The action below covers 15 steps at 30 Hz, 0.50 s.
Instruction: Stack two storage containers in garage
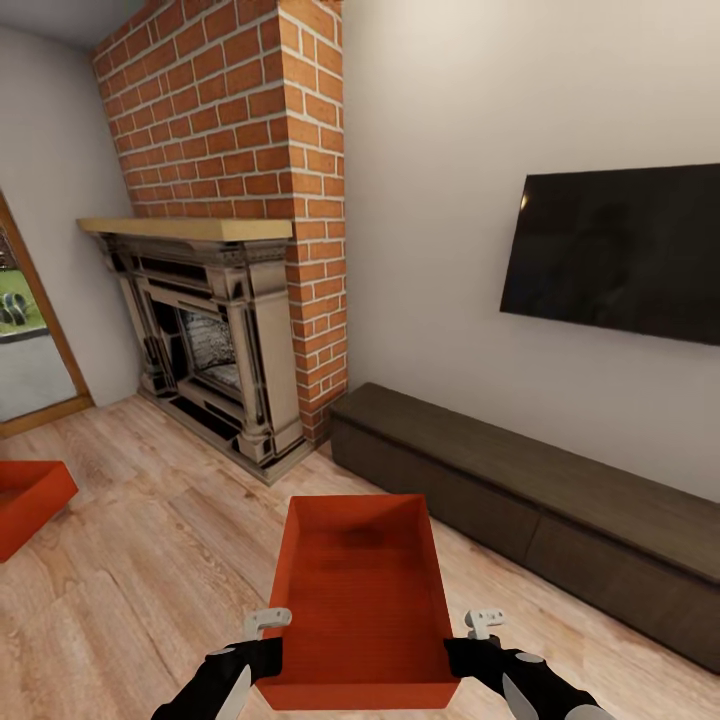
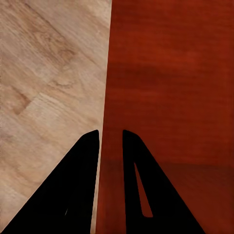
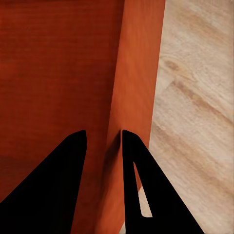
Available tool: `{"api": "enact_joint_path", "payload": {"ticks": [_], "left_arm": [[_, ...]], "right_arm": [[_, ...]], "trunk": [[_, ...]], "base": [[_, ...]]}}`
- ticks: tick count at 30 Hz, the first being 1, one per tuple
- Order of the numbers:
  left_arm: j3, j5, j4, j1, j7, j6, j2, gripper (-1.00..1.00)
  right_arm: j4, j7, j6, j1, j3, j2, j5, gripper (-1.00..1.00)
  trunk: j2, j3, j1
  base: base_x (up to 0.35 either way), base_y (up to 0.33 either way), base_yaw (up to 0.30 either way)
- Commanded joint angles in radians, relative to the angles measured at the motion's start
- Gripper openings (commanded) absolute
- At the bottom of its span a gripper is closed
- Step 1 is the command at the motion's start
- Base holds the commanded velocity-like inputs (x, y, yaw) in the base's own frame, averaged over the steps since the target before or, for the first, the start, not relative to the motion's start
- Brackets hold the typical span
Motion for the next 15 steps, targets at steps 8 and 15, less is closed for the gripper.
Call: {"api": "enact_joint_path", "payload": {"ticks": [8,15], "left_arm": [[0.01,-0.025,-0.006,-0.001,0.013,0.006,0.002,-1.0],[0.01,-0.025,-0.006,-0.001,0.013,0.007,0.002,-1.0]], "right_arm": [[0.003,0.004,0.0,0.0,0.008,-0.001,0.02,-1.0],[0.003,0.004,0.0,0.0,0.009,-0.001,0.02,-1.0]], "trunk": [[0.056,0.024,-0.031],[0.105,0.05,-0.058]], "base": [[0.0,0.0,0.0],[0.0,0.0,0.0]]}}
